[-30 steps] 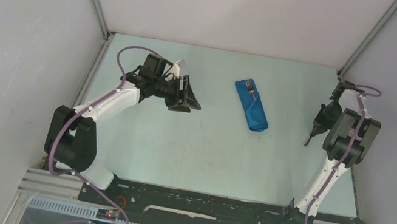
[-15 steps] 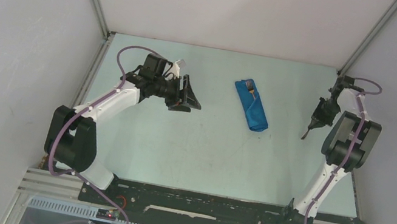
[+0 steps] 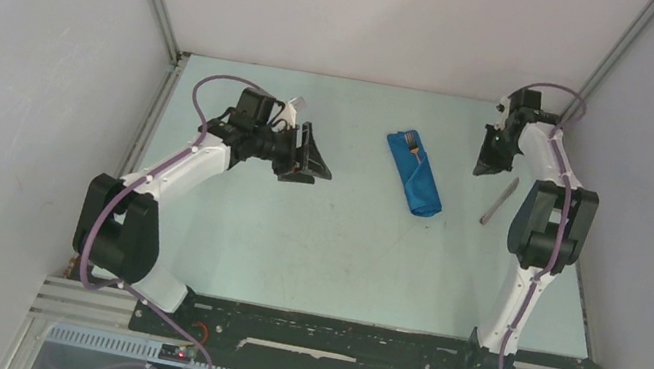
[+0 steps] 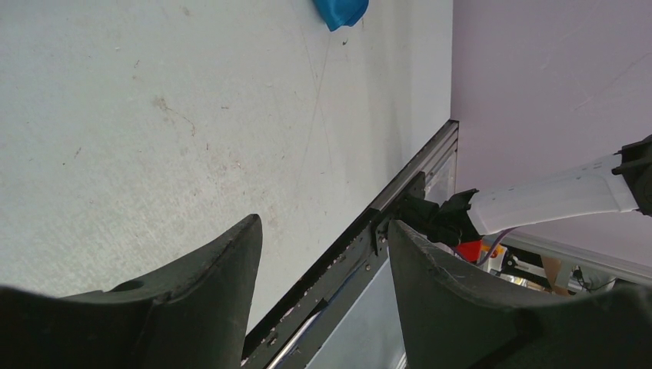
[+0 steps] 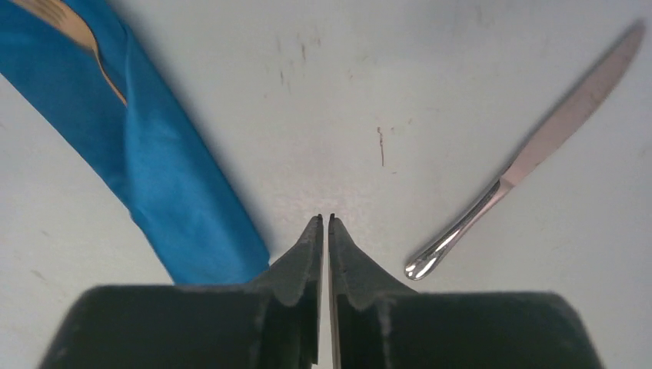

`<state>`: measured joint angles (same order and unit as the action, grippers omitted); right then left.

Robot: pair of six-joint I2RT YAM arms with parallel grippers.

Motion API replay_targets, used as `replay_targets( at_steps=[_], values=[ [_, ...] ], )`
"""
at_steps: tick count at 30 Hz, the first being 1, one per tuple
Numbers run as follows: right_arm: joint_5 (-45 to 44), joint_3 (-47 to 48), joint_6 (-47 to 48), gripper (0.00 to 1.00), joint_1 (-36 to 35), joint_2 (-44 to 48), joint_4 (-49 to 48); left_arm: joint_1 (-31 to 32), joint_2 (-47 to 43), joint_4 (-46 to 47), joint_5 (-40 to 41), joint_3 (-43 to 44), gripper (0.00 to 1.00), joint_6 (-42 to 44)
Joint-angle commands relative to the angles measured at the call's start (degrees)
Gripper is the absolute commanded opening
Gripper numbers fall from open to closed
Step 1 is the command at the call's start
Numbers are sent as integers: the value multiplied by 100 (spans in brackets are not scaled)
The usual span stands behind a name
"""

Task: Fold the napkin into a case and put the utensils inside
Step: Insert the knife into the folded napkin.

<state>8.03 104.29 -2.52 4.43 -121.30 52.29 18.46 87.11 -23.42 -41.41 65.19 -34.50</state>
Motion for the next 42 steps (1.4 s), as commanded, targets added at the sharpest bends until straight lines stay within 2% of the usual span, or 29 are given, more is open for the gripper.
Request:
replay_targets(
  at_steps=[1, 3, 5, 7, 9, 10, 11, 13, 20, 30, 34, 37, 41, 42],
  values=[
    [-484, 328, -781, 20, 248, 105, 241, -30, -2, 157, -183, -81, 66, -37],
    [-705, 492, -1181, 21, 367, -10, 543, -35, 8, 189, -203, -92, 66, -62],
    [-484, 915, -1415, 25, 536, -423, 1104, -33, -7, 206, -226, -95, 66, -74],
    [-365, 1159, -1367, 36, 551, -689, 1482, -34, -26, 206, -212, -93, 66, -62],
    [-607, 1104, -1404, 57, 551, -683, 1504, -35, -40, 206, -210, -103, 66, -60],
    [-647, 985, -1386, 64, 564, -606, 1417, -33, -45, 206, -222, -103, 66, -62],
    [-628, 889, -1401, 69, 591, -533, 1324, -35, -49, 206, -231, -95, 66, -62],
    [-487, 772, -1454, 71, 691, -478, 1184, -35, -32, 206, -252, -86, 66, -76],
    [-567, 1240, -1872, 68, 815, -1275, 1957, -34, -36, 213, -271, -85, 66, -83],
    [-440, 870, -1674, 65, 973, -1502, 1498, -79, -37, 225, -302, -94, 66, -101],
    [-555, 918, -1615, 58, 1014, -1605, 1483, -84, -36, 229, -296, -94, 66, -98],
    [-513, 1003, -1591, 48, 1086, -1648, 1449, -88, -41, 228, -298, -94, 66, -101],
    [-519, 1330, -1552, 39, 1072, -1834, 1671, -88, -42, 230, -306, -86, 66, -101],
    [-515, 1365, -1534, 34, 1057, -1858, 1685, -88, -45, 232, -313, -85, 66, -103]
  ],
)
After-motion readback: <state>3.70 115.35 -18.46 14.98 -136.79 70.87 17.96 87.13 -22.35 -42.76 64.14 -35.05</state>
